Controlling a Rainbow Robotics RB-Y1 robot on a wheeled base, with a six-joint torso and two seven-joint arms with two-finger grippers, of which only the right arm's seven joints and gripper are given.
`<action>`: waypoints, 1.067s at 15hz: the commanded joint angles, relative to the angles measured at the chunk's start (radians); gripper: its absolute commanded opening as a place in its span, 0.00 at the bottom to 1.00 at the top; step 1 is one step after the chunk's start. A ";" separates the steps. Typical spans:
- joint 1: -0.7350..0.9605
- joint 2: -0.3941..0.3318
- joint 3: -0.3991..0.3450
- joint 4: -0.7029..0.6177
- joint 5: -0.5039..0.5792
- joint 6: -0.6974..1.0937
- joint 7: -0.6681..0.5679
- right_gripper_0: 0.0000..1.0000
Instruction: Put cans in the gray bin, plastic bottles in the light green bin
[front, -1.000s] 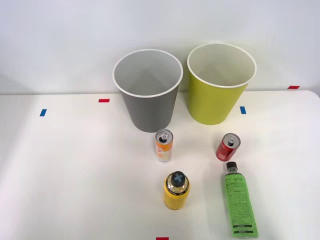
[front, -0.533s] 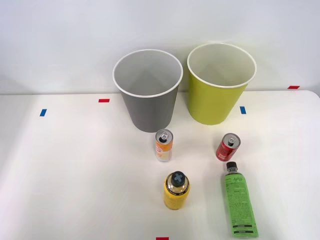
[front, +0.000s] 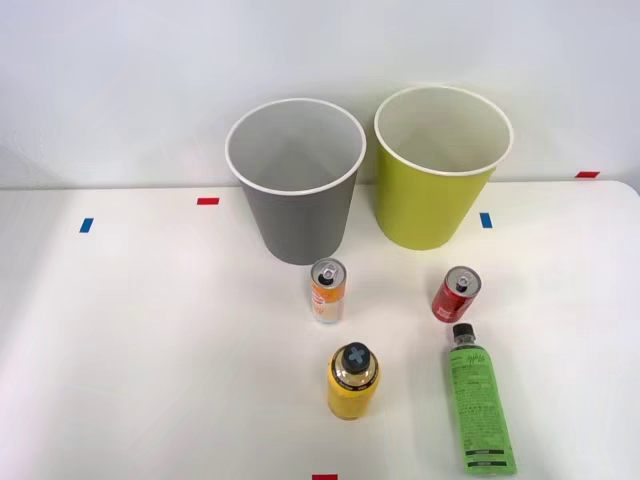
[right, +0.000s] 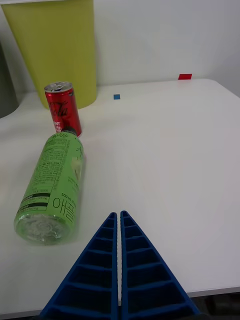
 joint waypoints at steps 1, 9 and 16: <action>0.000 0.000 0.000 0.000 0.000 0.000 0.000 0.01; -0.055 -0.009 0.008 0.052 -0.078 0.020 0.008 0.25; -0.094 -0.091 0.008 0.052 -0.095 0.015 0.043 1.00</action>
